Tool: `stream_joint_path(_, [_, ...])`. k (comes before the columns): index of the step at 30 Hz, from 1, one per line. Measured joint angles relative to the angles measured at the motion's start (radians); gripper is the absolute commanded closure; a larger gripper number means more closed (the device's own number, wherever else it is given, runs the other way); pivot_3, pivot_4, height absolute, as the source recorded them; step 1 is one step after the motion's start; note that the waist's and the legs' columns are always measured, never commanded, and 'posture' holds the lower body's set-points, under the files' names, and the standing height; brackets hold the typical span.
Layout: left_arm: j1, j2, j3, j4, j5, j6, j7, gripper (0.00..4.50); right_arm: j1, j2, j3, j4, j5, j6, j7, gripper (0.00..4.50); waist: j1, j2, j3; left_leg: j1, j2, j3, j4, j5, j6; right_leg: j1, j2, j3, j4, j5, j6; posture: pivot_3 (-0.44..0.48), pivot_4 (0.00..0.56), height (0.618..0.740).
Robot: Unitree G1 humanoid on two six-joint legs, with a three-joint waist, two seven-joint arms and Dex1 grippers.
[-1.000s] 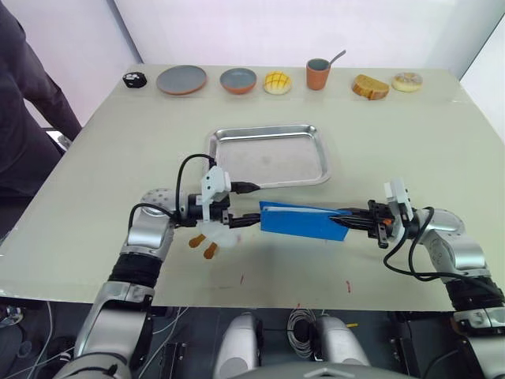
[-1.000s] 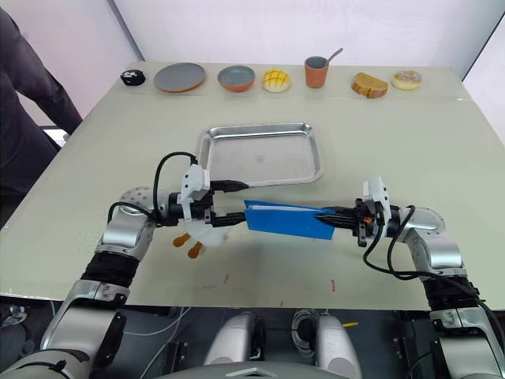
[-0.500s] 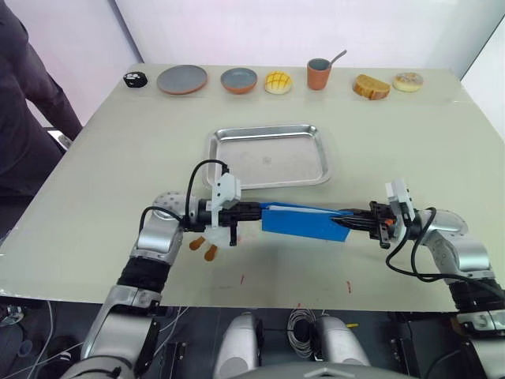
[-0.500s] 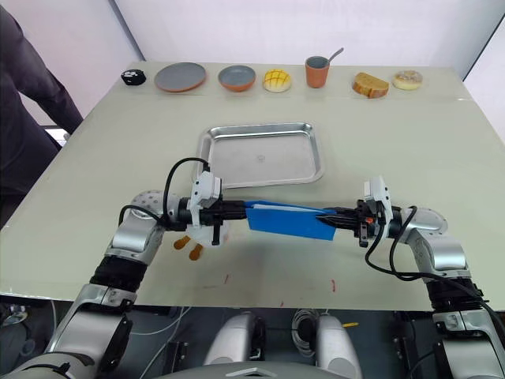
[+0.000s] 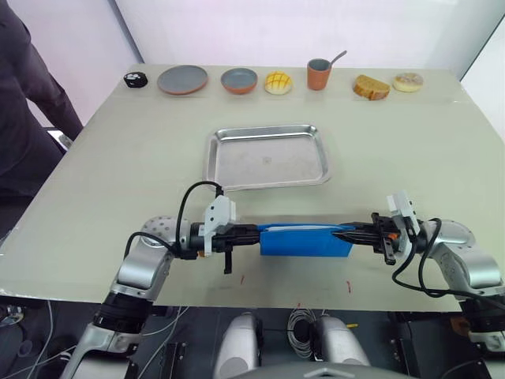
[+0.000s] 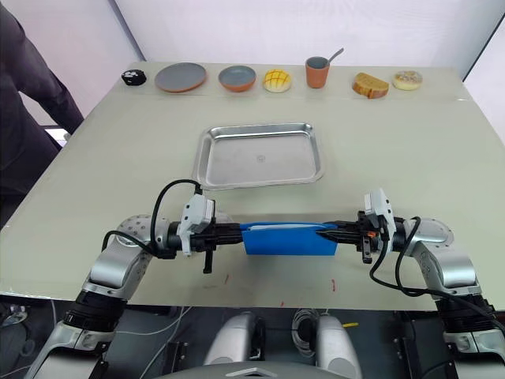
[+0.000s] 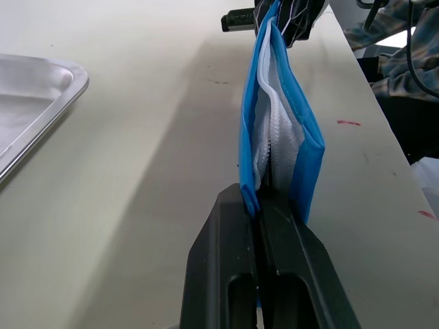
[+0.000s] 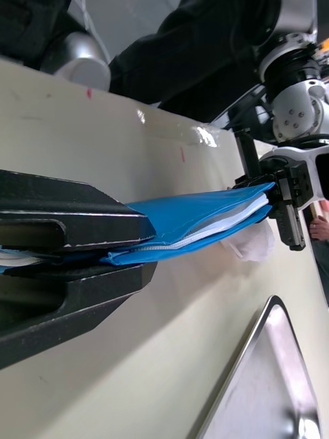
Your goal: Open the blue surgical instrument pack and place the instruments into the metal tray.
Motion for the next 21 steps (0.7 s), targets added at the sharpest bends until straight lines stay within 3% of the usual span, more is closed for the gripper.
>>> stream_joint_path(4, [0.005,0.000,-0.002,-0.001,-0.001,-0.012,0.010,4.48,0.000,-0.016,0.007,-0.006,0.012,0.027,0.012,4.50,0.000,0.000,0.000,0.000,0.000,0.000,0.000,0.000,0.000,0.000,0.000,0.000,0.000,0.000,0.000,0.000,0.150,0.740])
stream_joint_path(10, [0.008,0.020,-0.004,-0.030,-0.005,0.020,0.016,4.50,0.026,-0.056,-0.010,-0.048,0.047,0.109,-0.001,2.44,0.002,-0.001,0.000,0.000,0.000,0.000,0.000,0.000,0.000,0.000,0.000,0.000,0.000,0.000,0.000,0.000,0.150,0.740])
stream_joint_path(14, [-0.001,0.034,-0.004,-0.040,-0.014,0.051,0.019,4.50,0.074,-0.090,-0.090,-0.110,0.139,0.200,-0.045,2.44,0.003,0.000,0.000,0.000,0.000,0.000,0.000,0.000,0.000,0.000,0.000,0.000,0.000,0.000,0.000,0.000,0.150,0.740])
stream_joint_path(16, [-0.009,0.040,-0.002,-0.040,-0.023,0.074,0.019,4.50,0.106,-0.154,-0.195,-0.166,0.239,0.302,-0.066,2.44,0.003,-0.001,0.000,0.000,0.000,0.000,0.000,0.000,0.000,0.000,0.000,0.000,0.000,0.000,0.000,0.000,0.150,0.740])
stream_joint_path(19, [-0.016,0.050,-0.002,-0.039,-0.030,0.085,0.014,4.50,0.132,-0.182,-0.276,-0.200,0.342,0.400,-0.097,3.30,0.000,-0.001,0.001,0.000,0.000,-0.001,0.000,0.000,0.000,0.000,0.000,0.000,0.000,0.000,0.000,0.000,0.150,0.740])
stream_joint_path(21, [-0.027,0.049,-0.003,-0.038,-0.030,0.086,0.011,4.50,0.136,-0.195,-0.274,-0.222,0.358,0.430,-0.104,4.12,-0.002,-0.001,0.001,0.000,0.000,-0.001,0.000,0.000,0.000,0.000,0.000,0.000,0.000,0.000,0.000,0.000,0.150,0.740])
